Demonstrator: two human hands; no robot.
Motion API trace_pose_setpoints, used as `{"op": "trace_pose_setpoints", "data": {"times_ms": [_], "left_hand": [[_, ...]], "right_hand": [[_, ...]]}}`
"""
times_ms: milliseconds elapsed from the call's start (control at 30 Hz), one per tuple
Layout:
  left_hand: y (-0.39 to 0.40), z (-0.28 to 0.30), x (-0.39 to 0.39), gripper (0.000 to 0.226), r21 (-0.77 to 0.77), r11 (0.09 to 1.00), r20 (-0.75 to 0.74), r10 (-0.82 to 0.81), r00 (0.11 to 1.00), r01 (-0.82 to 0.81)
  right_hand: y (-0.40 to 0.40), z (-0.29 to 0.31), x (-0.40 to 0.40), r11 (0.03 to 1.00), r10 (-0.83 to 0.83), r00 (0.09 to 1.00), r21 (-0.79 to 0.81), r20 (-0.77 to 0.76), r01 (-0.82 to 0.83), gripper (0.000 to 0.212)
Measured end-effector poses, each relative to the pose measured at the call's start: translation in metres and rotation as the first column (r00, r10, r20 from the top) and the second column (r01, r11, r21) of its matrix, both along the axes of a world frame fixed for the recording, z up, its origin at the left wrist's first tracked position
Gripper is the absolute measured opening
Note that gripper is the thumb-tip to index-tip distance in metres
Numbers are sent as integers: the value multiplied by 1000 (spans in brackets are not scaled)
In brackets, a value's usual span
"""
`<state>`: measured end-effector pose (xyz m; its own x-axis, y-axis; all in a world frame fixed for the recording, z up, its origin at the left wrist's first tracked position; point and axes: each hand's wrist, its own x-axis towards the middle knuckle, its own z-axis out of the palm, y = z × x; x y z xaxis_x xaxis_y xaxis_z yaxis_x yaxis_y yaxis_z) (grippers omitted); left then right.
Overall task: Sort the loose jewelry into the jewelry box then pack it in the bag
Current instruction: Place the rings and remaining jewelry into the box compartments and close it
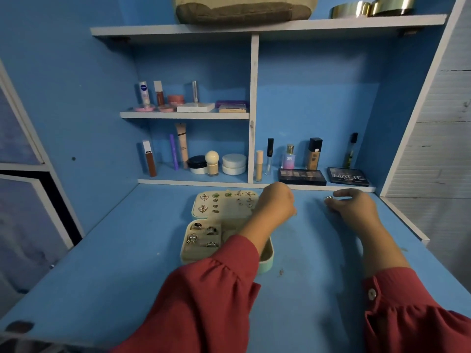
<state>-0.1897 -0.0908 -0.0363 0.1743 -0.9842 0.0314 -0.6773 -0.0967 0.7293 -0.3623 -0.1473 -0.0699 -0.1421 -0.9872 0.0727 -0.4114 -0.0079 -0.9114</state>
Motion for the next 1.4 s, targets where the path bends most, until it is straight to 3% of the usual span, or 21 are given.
{"op": "trace_pose_setpoints", "data": {"times_ms": [100, 267, 433, 600, 967, 1400], "left_hand": [[27, 5, 39, 14, -72, 997, -155, -27, 988, 16], [75, 10, 106, 11, -225, 974, -126, -3, 992, -26], [113, 3, 154, 20, -210, 978, -305, -65, 950, -1], [126, -12, 172, 30, -177, 982, -350, -124, 929, 64], [128, -25, 181, 27, -195, 959, -68, -221, 973, 204], [130, -24, 186, 30, -106, 969, -70, -229, 971, 221]], "right_hand": [[1, 2, 11, 999, 47, 998, -21, 48, -46, 19], [11, 8, 38, 979, 185, 979, -99, 83, -177, 16], [33, 16, 73, 934, 339, 934, -157, 117, -319, 13], [58, 20, 104, 875, 479, 867, -159, 138, -458, 12], [88, 22, 125, 766, 642, 762, -116, 81, -633, 15], [106, 29, 132, 650, 748, 662, -151, -45, -745, 18]]}}
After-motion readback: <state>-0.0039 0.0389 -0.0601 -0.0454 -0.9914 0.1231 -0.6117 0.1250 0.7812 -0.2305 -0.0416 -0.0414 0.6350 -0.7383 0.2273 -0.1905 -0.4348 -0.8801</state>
